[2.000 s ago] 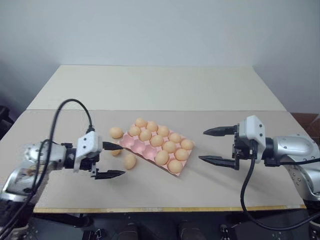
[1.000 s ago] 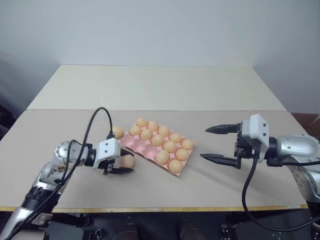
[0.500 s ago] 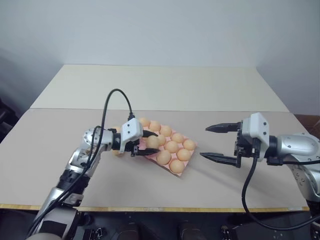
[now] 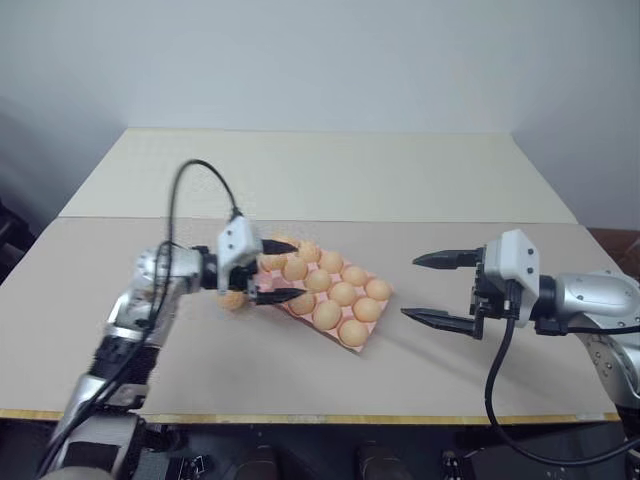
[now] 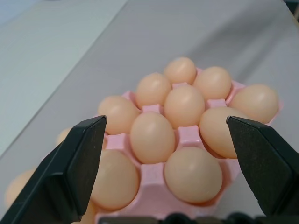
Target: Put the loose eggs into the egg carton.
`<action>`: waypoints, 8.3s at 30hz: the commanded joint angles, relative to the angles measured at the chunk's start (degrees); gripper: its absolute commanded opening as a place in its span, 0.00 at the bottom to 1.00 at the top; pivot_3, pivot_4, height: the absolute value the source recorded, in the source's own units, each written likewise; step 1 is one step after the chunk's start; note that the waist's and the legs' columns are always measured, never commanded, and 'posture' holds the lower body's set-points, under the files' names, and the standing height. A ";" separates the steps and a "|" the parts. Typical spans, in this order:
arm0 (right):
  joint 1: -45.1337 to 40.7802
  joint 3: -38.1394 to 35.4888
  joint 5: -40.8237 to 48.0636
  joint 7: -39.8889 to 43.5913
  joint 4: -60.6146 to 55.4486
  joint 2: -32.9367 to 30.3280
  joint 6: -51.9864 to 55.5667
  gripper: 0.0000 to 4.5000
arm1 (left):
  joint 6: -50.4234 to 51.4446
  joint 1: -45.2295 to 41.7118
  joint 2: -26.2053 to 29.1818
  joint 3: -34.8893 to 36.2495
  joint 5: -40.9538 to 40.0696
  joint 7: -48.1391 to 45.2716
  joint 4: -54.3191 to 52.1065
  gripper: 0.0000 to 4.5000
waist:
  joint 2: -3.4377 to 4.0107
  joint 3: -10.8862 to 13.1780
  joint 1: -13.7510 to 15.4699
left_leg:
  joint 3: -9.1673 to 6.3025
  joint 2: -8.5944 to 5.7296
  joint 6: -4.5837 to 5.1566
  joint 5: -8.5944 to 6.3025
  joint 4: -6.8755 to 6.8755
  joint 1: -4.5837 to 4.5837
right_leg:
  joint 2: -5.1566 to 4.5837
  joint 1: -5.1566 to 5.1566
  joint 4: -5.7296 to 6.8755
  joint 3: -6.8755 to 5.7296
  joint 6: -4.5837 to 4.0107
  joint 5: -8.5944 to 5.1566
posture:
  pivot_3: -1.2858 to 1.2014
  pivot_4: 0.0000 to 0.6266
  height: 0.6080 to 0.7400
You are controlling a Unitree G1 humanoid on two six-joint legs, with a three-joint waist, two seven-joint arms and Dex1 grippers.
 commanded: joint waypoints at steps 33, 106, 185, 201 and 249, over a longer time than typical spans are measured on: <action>-3.19 -1.71 1.88 4.56 1.91 -0.88 -0.49 1.00 | 2.96 26.30 8.85 23.50 -8.33 5.70 -9.13 0.99 | 0.04 0.02 0.03 | 0.07 0.04 -0.01 0.00 -0.04 0.06 | -0.02 0.03 -0.05 -0.04 -0.04 0.01 | 0.52 0.24 1.00; -0.86 -5.34 5.94 -0.35 -3.10 -1.81 2.74 1.00 | -7.35 -1.50 -3.16 2.61 1.53 1.28 8.57 0.99 | 0.03 0.02 0.37 | -0.02 -0.02 0.00 0.00 0.02 -0.02 | 0.00 -0.01 0.02 0.00 0.00 0.04 | 0.52 0.24 1.00; -1.93 -5.77 5.34 1.63 -1.12 -1.41 2.28 1.00 | -24.54 -20.51 -10.85 -0.21 21.75 20.26 60.54 0.57 | 0.03 0.04 1.07 | -0.03 -0.09 0.01 0.01 0.02 -0.08 | -0.02 -0.02 0.01 -0.06 0.03 0.10 | 0.52 0.24 1.00; -2.49 -4.47 4.39 0.86 -0.46 -0.26 1.48 1.00 | -19.12 -17.88 -9.69 4.02 10.78 7.15 41.45 0.47 | 0.04 0.04 1.25 | -0.05 -0.08 0.00 0.01 0.03 -0.12 | -0.04 -0.03 -0.01 -0.08 0.04 0.10 | 0.52 0.24 1.00; -2.97 -2.16 2.71 4.23 4.39 0.74 -1.27 1.00 | 20.89 34.85 10.09 39.77 -18.45 11.22 -29.11 1.00 | 0.04 0.05 -0.28 | 0.01 0.06 0.00 0.00 0.02 0.01 | -0.03 0.02 -0.04 -0.06 0.02 0.09 | 0.52 0.24 1.00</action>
